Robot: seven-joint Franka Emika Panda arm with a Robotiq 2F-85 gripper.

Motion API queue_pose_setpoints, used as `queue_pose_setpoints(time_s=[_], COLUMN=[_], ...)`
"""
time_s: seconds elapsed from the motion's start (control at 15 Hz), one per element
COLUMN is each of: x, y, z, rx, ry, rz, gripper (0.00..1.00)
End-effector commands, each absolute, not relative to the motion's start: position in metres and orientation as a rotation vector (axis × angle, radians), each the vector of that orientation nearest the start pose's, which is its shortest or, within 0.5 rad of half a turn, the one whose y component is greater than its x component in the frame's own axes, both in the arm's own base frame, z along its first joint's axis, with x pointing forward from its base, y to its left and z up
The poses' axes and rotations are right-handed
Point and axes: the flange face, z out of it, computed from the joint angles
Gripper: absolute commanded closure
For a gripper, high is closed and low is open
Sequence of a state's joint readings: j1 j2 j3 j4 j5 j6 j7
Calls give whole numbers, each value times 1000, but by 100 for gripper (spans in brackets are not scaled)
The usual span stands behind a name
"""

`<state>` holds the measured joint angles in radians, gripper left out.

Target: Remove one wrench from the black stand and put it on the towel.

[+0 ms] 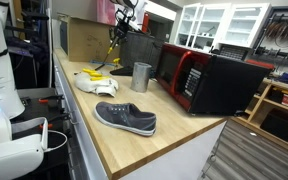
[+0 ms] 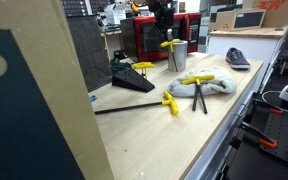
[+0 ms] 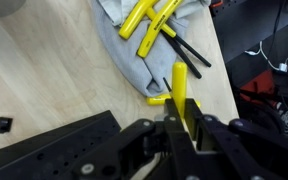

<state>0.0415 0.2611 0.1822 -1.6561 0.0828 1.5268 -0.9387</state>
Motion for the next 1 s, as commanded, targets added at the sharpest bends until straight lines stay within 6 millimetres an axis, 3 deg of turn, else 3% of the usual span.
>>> queue_pose_setpoints(time_s=[0.0,0.47,0.73,0.93], x=[558,512,486,473], y=[134,113,83,49], z=[429,403,401,401], rx=[-2356,-2246,-2201,-2227], ry=[-1535,-1538,-1459,-1374], rz=[389,283,220,188], gripper=[96,96,96,96])
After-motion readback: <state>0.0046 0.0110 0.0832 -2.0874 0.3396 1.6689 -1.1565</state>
